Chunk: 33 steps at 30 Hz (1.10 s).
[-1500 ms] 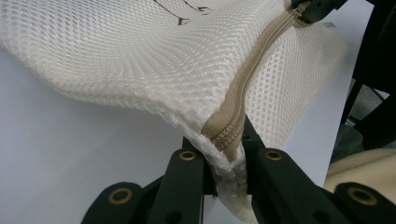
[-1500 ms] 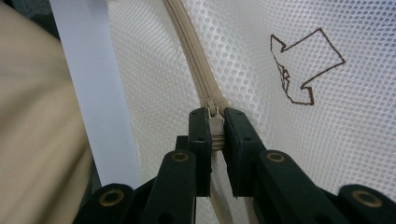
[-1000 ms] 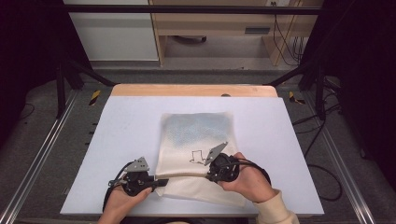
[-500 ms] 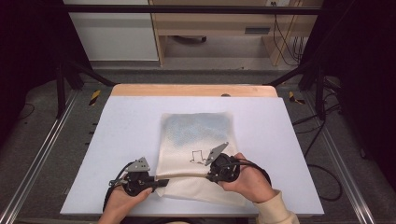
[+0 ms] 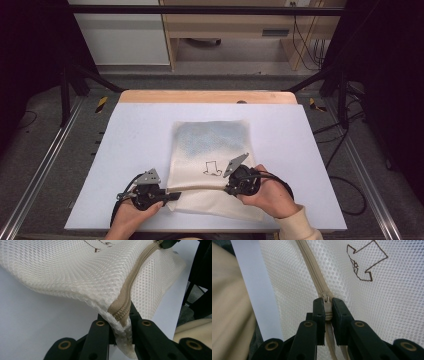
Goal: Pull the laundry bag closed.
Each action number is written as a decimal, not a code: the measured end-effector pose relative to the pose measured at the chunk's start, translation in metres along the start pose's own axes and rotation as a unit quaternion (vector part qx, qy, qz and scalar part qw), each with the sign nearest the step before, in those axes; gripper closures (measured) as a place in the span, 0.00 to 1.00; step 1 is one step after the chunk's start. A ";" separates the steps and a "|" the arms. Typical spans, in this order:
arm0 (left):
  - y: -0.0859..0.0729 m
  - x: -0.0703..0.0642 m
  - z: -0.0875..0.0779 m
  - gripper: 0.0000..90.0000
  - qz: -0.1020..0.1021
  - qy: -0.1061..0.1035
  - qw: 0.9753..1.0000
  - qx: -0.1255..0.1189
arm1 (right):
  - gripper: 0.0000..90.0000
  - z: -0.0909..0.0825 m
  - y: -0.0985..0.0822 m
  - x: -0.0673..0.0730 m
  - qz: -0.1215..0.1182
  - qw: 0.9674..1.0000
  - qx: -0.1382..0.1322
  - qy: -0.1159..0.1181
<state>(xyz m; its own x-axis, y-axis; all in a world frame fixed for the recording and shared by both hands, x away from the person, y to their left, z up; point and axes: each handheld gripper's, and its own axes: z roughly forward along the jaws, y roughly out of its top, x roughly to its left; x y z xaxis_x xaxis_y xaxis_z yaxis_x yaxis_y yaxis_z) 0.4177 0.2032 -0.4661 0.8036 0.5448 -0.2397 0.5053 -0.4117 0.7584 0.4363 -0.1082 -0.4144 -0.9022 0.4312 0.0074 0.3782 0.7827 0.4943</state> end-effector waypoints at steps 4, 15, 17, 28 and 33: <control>0.000 -0.001 0.000 0.93 0.001 0.000 1.000 0.000 | 0.91 -0.002 -0.003 -0.001 0.005 1.000 -0.003 -0.002; 0.000 0.000 0.000 0.93 0.001 0.002 1.000 0.000 | 0.91 -0.007 -0.014 -0.003 0.016 1.000 -0.007 -0.002; 0.000 -0.001 0.000 0.93 0.002 0.002 1.000 0.000 | 0.91 -0.008 -0.016 -0.005 0.017 1.000 -0.005 -0.005; 0.001 -0.001 -0.001 0.93 0.002 0.002 1.000 -0.001 | 0.91 -0.013 -0.030 -0.008 0.036 0.999 -0.005 -0.012; 0.000 0.000 -0.001 0.93 0.001 0.006 1.000 -0.002 | 0.91 -0.013 -0.037 -0.011 0.043 0.999 -0.003 -0.016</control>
<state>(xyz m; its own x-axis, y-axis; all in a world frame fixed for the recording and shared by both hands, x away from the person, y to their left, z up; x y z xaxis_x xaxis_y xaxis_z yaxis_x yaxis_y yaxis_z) 0.4172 0.2038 -0.4649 0.8004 0.5527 -0.2319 0.5028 -0.4087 0.7617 0.4294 -0.1478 -0.4212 -0.8593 0.5110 0.0223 0.4526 0.7395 0.4983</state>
